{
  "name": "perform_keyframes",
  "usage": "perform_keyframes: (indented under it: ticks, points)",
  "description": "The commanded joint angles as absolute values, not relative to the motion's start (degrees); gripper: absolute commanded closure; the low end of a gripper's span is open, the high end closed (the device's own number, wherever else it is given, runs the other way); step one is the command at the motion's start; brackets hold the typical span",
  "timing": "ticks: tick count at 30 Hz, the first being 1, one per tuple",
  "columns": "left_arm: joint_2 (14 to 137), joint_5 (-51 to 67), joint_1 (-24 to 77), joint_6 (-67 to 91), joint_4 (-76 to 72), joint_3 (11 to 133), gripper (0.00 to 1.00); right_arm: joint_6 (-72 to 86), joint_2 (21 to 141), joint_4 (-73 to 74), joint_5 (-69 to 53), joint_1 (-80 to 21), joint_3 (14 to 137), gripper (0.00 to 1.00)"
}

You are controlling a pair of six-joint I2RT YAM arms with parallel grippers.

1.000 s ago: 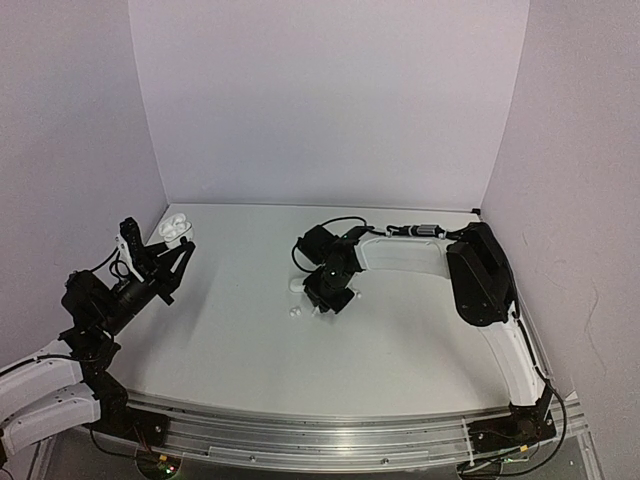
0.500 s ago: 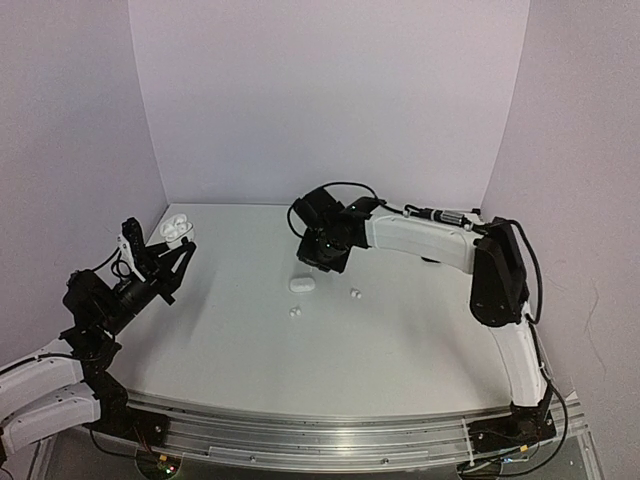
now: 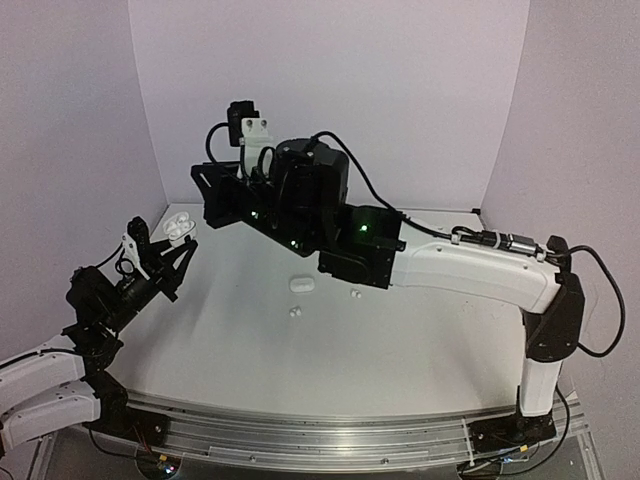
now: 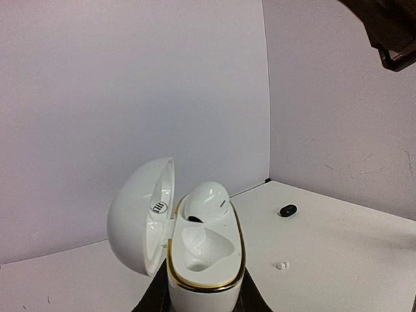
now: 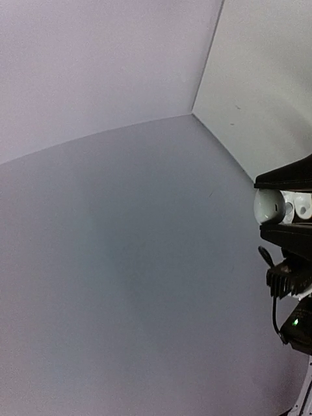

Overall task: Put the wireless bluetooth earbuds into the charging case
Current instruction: Insert the left earbud into the left side groove of the charging case.

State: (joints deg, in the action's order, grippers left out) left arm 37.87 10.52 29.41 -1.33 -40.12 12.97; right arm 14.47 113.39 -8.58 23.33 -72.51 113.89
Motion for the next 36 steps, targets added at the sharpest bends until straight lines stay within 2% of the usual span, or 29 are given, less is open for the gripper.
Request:
perform_keyframes:
  ticks: [1,5,13,36]
  points:
    - [38.4,10.2,29.2,-4.6,-42.8,17.0,1.0,3.9,118.8,-23.2,17.7,-73.1,117.1,1.0]
    - [38.5,9.9,29.2,-3.9,-41.9,18.0,1.0,4.1,123.1,-25.0,13.1,-73.5,121.1,1.0]
    - [38.1,10.4,29.2,-2.4,-41.2,18.4,1.0,4.4,126.2,-27.9,11.0,-73.5,121.7,1.0]
    - [38.3,10.7,29.2,-0.9,-41.2,18.8,1.0,0.8,124.9,-24.1,17.8,-73.6,115.7,1.0]
